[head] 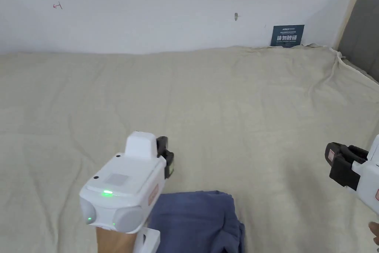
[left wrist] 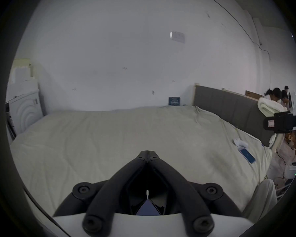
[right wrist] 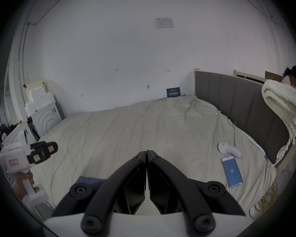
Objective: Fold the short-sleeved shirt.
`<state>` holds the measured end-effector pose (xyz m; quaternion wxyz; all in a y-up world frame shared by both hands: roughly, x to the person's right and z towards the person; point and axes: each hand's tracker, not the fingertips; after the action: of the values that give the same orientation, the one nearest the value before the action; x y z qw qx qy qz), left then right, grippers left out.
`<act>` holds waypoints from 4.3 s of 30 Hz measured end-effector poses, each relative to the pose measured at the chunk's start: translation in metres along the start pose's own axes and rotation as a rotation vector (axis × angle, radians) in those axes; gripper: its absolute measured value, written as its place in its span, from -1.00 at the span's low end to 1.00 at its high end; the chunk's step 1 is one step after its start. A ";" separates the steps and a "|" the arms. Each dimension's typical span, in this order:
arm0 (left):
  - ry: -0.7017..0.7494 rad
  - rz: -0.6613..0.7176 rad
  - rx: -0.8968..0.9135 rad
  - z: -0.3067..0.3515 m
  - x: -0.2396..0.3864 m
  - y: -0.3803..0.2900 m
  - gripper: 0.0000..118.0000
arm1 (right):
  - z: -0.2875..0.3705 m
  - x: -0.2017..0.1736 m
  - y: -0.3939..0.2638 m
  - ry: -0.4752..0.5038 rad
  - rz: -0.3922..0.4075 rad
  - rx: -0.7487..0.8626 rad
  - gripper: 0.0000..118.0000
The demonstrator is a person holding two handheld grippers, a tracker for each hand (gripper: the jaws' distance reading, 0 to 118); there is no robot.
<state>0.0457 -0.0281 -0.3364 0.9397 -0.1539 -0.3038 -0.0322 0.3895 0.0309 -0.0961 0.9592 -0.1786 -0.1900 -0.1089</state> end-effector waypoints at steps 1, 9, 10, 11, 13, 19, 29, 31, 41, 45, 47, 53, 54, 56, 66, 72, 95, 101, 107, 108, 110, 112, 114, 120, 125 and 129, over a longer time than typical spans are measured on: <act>0.032 -0.004 0.023 0.005 -0.010 0.003 -1.00 | 0.001 -0.004 0.001 0.000 0.006 0.023 -0.99; 0.178 0.031 0.089 0.043 -0.073 0.006 -1.00 | 0.004 -0.039 0.005 -0.029 0.084 0.175 -0.99; 0.194 0.039 0.094 0.048 -0.079 0.005 -1.00 | 0.006 -0.046 0.005 -0.034 0.098 0.193 -0.99; 0.205 0.045 0.100 0.052 -0.084 0.003 -1.00 | 0.007 -0.051 0.005 -0.038 0.109 0.209 -0.99; 0.226 0.061 0.105 0.059 -0.093 -0.001 -1.00 | 0.007 -0.059 0.002 -0.043 0.130 0.237 -0.99; 0.272 0.084 0.125 0.075 -0.108 -0.016 -1.00 | 0.005 -0.074 -0.008 -0.044 0.159 0.292 -0.99; 0.279 0.081 0.137 0.077 -0.106 -0.022 -1.00 | -0.005 -0.080 -0.020 -0.042 0.171 0.303 -0.99; 0.275 0.086 0.134 0.075 -0.105 -0.023 -1.00 | -0.007 -0.087 -0.023 -0.029 0.161 0.291 -0.99; 0.244 0.108 0.089 0.069 -0.100 -0.035 -1.00 | -0.058 -0.122 -0.084 0.038 0.152 0.091 -0.98; 0.234 0.122 0.064 0.068 -0.100 -0.045 -1.00 | -0.080 -0.135 -0.117 0.041 0.172 -0.008 -0.99; 0.231 0.125 0.051 0.067 -0.100 -0.049 -1.00 | -0.090 -0.139 -0.135 0.043 0.175 -0.049 -0.98; 0.216 0.146 0.018 0.064 -0.101 -0.061 -1.00 | -0.108 -0.149 -0.181 0.036 0.203 -0.164 -0.98; 0.213 0.148 0.012 0.063 -0.101 -0.062 -1.00 | -0.108 -0.150 -0.188 0.036 0.208 -0.179 -0.98; 0.210 0.148 0.004 0.062 -0.100 -0.065 -1.00 | -0.109 -0.151 -0.199 0.034 0.213 -0.192 -0.98; 0.172 0.155 -0.046 0.055 -0.091 -0.080 -1.00 | -0.112 -0.147 -0.239 -0.001 0.223 -0.233 -0.98; 0.083 0.201 -0.207 0.036 -0.081 -0.099 -1.00 | -0.111 -0.147 -0.242 0.007 0.243 -0.217 -0.98; -0.381 0.483 -0.868 -0.082 -0.079 -0.153 0.38 | -0.112 -0.140 -0.234 0.036 0.179 -0.259 -0.98; -0.424 0.453 -0.901 -0.092 -0.071 -0.154 0.02 | -0.112 -0.140 -0.233 0.043 0.189 -0.265 -0.98; -0.440 0.449 -0.915 -0.088 -0.067 -0.150 -0.63 | -0.112 -0.139 -0.231 0.049 0.191 -0.269 -0.98; -0.434 0.440 -0.909 -0.085 -0.064 -0.149 -0.66 | -0.112 -0.140 -0.231 0.048 0.193 -0.270 -0.98; -0.410 0.357 -0.888 -0.083 -0.058 -0.146 -0.70 | -0.112 -0.139 -0.231 0.050 0.195 -0.272 -0.98; -0.396 0.356 -0.884 -0.080 -0.054 -0.144 -0.73 | -0.112 -0.139 -0.229 0.053 0.194 -0.276 -0.98; -0.389 0.355 -0.873 -0.077 -0.054 -0.141 -0.75 | -0.112 -0.138 -0.225 0.058 0.196 -0.280 -0.98; -0.385 0.349 -0.828 -0.065 -0.060 -0.114 -0.76 | -0.096 -0.132 -0.197 0.089 0.188 -0.218 -0.98; -0.346 0.295 -0.780 -0.058 -0.085 -0.090 -0.77 | -0.079 -0.130 -0.151 0.109 0.187 -0.078 -0.98; -0.257 0.263 -0.779 -0.043 -0.124 -0.075 -0.77 | -0.068 -0.127 -0.112 0.115 0.189 0.017 -0.98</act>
<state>-0.0425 -0.1173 -0.4213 0.7620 -0.5372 -0.3616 -0.0051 0.2653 -0.0798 -0.1720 0.9760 -0.1811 -0.1179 -0.0267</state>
